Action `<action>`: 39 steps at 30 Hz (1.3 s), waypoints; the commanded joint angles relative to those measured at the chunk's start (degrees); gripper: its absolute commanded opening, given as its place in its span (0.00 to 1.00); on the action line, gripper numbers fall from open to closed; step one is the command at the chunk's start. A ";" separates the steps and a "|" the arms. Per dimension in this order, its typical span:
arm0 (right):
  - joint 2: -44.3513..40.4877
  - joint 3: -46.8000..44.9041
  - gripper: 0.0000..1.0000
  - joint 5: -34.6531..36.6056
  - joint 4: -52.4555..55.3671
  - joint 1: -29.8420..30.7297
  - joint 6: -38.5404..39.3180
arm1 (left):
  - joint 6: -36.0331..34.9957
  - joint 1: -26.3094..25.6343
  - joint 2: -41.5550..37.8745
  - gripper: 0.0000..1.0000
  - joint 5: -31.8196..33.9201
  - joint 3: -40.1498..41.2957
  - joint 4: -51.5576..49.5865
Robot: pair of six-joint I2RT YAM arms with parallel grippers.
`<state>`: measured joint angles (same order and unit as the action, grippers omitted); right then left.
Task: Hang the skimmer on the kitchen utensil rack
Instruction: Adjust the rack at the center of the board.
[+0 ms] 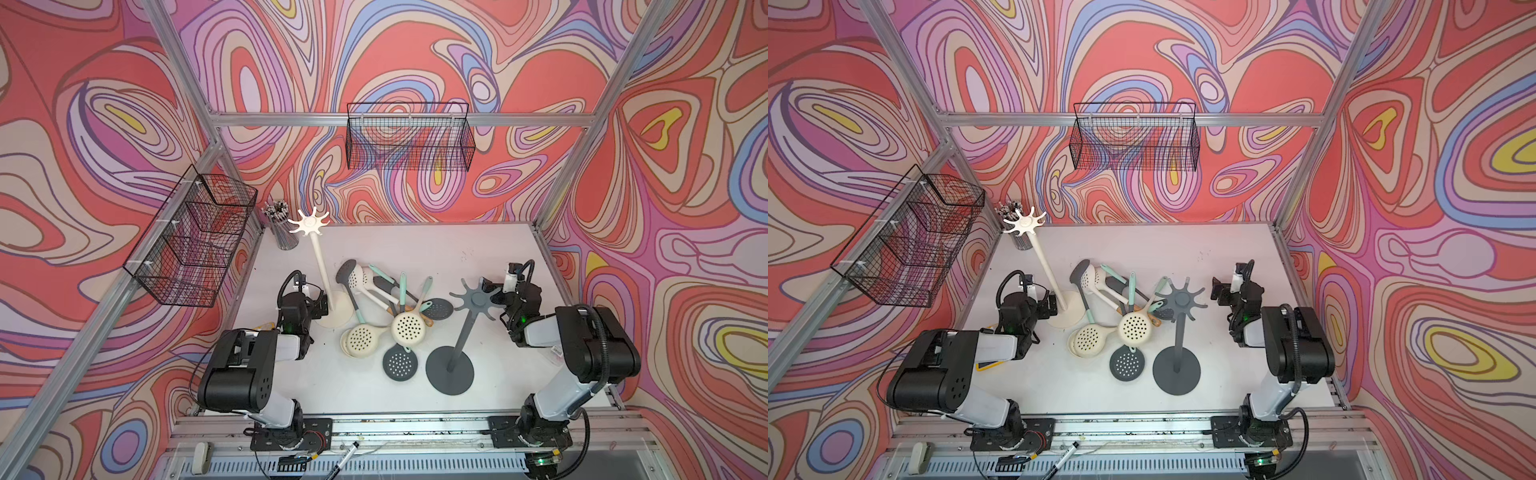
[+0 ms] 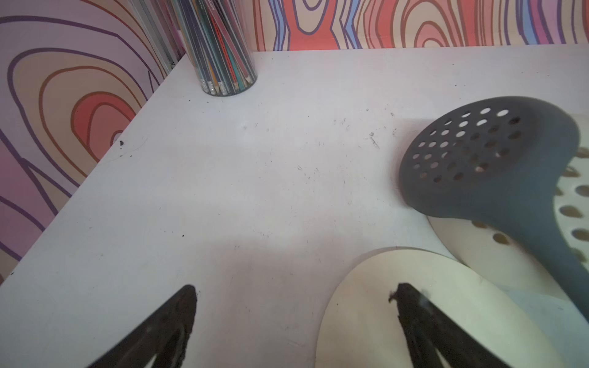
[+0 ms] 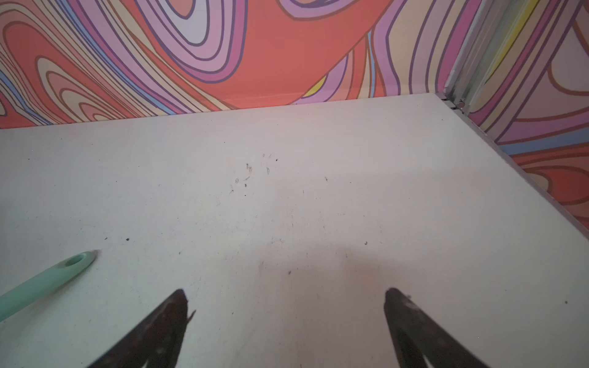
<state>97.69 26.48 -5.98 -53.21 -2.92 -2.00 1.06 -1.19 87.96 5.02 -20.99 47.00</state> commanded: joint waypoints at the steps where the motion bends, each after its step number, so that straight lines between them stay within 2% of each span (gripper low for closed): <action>1: 0.66 0.33 0.98 0.16 -1.55 0.27 0.68 | -1.05 -0.74 0.64 1.00 -0.34 -1.42 2.92; 31: 0.66 0.51 0.98 0.29 -1.23 0.27 0.76 | -1.10 -1.27 0.58 1.00 0.70 -1.03 3.40; 36: 0.75 0.51 0.99 0.36 -1.18 0.28 0.77 | -1.91 -2.93 0.62 1.00 4.19 -0.26 5.05; 39: 0.75 0.50 0.99 0.35 -1.22 0.26 0.76 | -1.80 -2.94 0.59 1.00 3.97 -0.55 4.38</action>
<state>97.69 26.48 -5.96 -53.19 -2.92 -2.00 0.47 -3.42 87.96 8.43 -20.99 48.53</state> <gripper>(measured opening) 0.984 0.999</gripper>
